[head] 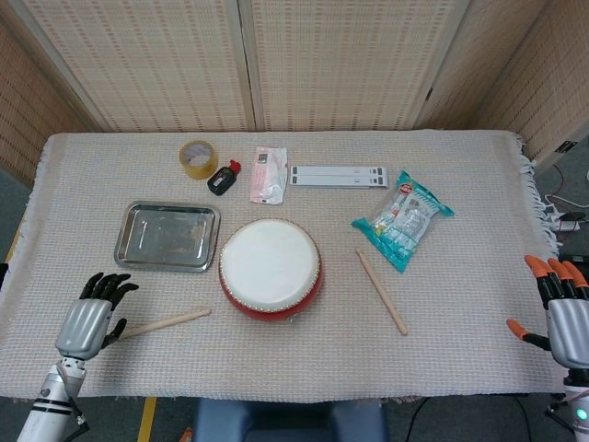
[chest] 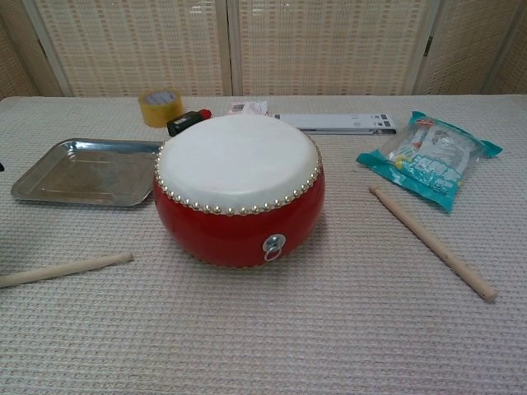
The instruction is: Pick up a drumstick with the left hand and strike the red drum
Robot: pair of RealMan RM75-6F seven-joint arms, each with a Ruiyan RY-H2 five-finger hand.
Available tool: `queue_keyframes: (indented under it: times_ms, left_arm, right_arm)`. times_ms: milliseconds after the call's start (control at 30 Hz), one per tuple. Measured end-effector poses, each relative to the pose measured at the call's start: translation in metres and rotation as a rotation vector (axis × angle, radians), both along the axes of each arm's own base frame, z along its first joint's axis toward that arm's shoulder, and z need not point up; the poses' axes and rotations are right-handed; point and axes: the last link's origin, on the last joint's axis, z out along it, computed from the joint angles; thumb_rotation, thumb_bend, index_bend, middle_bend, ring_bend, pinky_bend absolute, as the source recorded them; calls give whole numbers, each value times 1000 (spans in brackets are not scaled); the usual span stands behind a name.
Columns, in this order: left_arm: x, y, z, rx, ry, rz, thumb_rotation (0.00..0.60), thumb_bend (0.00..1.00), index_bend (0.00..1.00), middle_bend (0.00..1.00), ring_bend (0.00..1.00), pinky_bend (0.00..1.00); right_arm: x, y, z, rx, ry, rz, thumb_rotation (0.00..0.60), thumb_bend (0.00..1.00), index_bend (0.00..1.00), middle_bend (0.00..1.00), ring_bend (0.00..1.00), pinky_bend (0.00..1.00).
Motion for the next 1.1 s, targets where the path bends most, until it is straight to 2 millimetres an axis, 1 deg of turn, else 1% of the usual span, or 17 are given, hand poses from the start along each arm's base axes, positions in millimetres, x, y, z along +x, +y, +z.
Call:
queue_keyframes:
  times_ms: [167, 333, 500, 800, 1100]
  left_arm:
    - [8, 4, -22, -80, -3, 13, 600, 311, 262, 143, 112, 78]
    - [18, 8, -46, -144, -10, 27, 600, 315, 266, 142, 112, 78]
    - [20, 9, -59, -161, 23, 55, 600, 289, 300, 144, 112, 81]
    - [26, 11, -78, -163, 71, 140, 600, 278, 339, 144, 112, 82]
    - [25, 18, -87, -176, 94, 199, 600, 282, 341, 144, 111, 83]
  right_arm:
    - [-3, 1, 2, -4, -4, -2, 600, 83, 98, 132, 10, 97]
    - [-4, 2, 2, -1, -8, -2, 600, 83, 98, 132, 11, 97]
    - [-5, 1, 2, 3, -12, -1, 600, 83, 98, 132, 10, 97]
    - [-6, 1, 2, 10, -18, 4, 600, 83, 98, 132, 10, 97]
    - [-7, 2, 2, 17, -27, 4, 600, 83, 100, 132, 10, 97]
